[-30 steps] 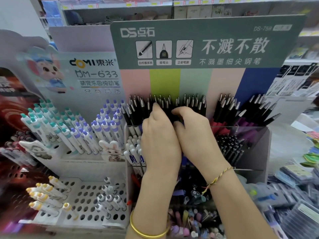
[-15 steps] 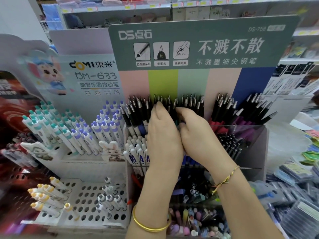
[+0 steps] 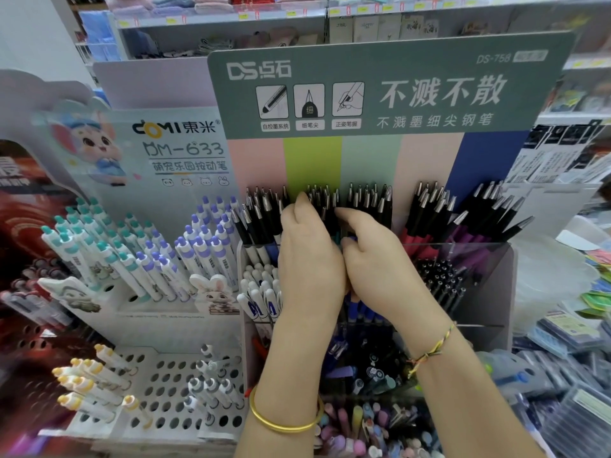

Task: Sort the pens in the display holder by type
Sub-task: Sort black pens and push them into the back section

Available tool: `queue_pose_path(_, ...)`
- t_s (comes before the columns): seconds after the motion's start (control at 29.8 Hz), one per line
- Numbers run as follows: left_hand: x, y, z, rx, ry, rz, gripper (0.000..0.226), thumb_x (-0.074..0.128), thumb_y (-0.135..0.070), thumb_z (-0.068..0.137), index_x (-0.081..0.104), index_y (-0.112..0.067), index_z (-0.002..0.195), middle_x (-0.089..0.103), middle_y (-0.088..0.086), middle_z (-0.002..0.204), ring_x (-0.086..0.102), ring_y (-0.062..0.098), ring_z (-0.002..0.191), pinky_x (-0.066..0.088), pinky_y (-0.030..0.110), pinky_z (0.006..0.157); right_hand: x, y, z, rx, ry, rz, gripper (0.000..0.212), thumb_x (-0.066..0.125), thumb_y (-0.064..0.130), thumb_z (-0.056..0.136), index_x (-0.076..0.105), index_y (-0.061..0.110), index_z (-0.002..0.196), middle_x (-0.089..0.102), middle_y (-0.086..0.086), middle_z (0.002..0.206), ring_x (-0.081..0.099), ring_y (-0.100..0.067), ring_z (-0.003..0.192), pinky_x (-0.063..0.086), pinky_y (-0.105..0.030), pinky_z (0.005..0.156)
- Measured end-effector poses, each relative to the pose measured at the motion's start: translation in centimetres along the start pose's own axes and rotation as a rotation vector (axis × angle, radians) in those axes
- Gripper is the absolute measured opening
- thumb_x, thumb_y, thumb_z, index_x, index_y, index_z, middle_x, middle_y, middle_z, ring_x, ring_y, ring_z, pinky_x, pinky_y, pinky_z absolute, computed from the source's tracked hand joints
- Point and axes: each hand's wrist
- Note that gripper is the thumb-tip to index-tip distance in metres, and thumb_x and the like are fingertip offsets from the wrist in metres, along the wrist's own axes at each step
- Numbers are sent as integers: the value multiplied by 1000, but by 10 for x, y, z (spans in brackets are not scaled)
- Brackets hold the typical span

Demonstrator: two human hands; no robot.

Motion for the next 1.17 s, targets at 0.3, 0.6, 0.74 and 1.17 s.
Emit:
queue_pose_path(0.3, -1, 3, 9, 46, 11, 0, 43, 45, 1, 80, 53, -6, 121, 60, 12, 113, 56, 32, 105, 48, 48, 85, 3, 4, -2, -23, -8, -19, 40, 35, 3, 94, 49, 21, 127, 49, 17, 83, 46, 1, 55, 40, -12, 47)
queue_pose_path(0.6, -6, 6, 9, 61, -23, -32, 45, 48, 6, 81, 58, -13, 120, 65, 8, 110, 58, 27, 103, 46, 40, 87, 7, 3, -3, -41, -60, -9, 50, 37, -5, 91, 41, 14, 137, 50, 4, 116, 48, -6, 109, 29, -1, 84)
queue_pose_path(0.74, -6, 5, 9, 56, -43, -52, 45, 46, 10, 81, 59, -10, 120, 66, 8, 109, 59, 25, 101, 44, 27, 84, 8, 6, -3, -80, -61, 8, 47, 36, -4, 91, 45, 18, 132, 51, 8, 105, 53, -11, 80, 45, -25, 74)
queue_pose_path(1.17, -1, 7, 1, 103, -193, 115, 51, 50, 2, 89, 42, -2, 139, 57, 16, 127, 50, 33, 119, 38, 34, 92, 5, 5, -6, -100, -45, -97, 41, 38, -3, 92, 50, 13, 128, 56, 0, 121, 48, -11, 111, 26, -3, 79)
Point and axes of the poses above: each hand's wrist, its own z-axis towards the middle knuckle, its own x-axis out of the palm, y = z × x
